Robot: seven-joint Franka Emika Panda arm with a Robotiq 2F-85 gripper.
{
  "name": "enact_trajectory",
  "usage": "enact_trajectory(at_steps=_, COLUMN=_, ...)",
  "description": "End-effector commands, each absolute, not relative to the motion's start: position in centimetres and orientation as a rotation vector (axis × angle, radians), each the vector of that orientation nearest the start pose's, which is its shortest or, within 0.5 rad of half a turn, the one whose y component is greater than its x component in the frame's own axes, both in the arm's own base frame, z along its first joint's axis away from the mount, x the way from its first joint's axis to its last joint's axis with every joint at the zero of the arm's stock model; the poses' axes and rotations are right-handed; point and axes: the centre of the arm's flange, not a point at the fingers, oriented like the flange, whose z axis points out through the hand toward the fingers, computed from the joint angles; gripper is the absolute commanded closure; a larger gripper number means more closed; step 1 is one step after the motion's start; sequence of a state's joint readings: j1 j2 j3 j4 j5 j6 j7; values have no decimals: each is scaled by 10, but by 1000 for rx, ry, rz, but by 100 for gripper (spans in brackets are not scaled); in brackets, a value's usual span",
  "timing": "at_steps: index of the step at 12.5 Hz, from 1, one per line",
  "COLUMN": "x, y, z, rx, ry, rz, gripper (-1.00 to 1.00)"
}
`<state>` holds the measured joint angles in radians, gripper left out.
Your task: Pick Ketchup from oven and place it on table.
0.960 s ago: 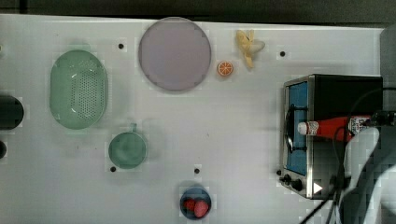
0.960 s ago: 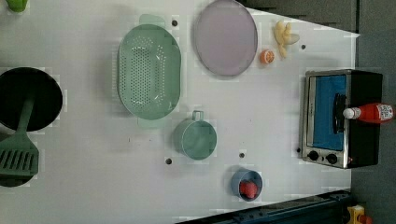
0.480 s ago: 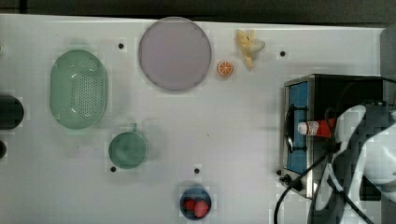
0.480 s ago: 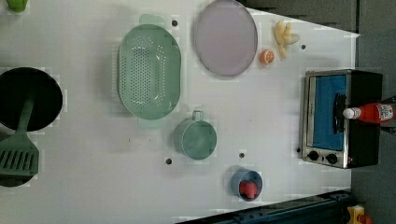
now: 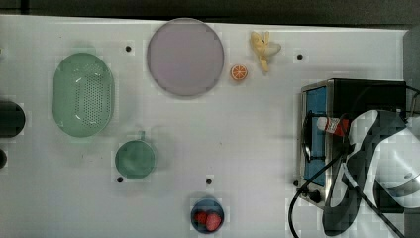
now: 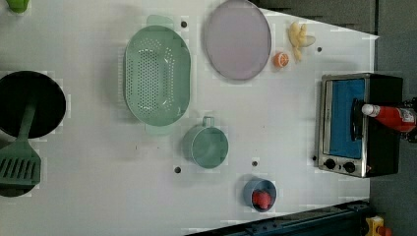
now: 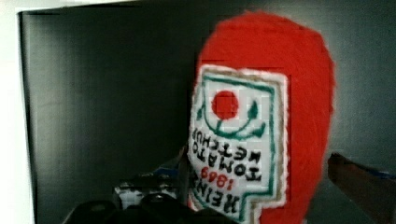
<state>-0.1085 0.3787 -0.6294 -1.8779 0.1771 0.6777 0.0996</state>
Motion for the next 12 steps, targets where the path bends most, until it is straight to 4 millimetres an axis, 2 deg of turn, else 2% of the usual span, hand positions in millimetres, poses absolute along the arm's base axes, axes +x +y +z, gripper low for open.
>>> enact_trajectory(at_steps=1, x=479, y=-412, z=357, rx=-2073, ry=2424, rz=-144, gripper=-92)
enact_trajectory(at_steps=3, x=479, y=-411, z=355, rx=-2071, ry=2422, rz=-156, gripper=-43)
enact_trajectory(at_steps=4, x=479, y=-412, z=357, rx=-2069, ry=2423, rz=-161, gripper=-27)
enact_trajectory(at_steps=7, x=485, y=-412, z=371, rx=-2070, ry=2408, rz=-199, gripper=-27)
enact_trajectory(at_steps=9, x=499, y=-407, z=407, rx=-2096, ry=2356, rz=-285, gripper=-27)
enact_trajectory(at_steps=12, x=527, y=-381, z=482, rx=-2211, ry=2195, rz=-417, gripper=-27)
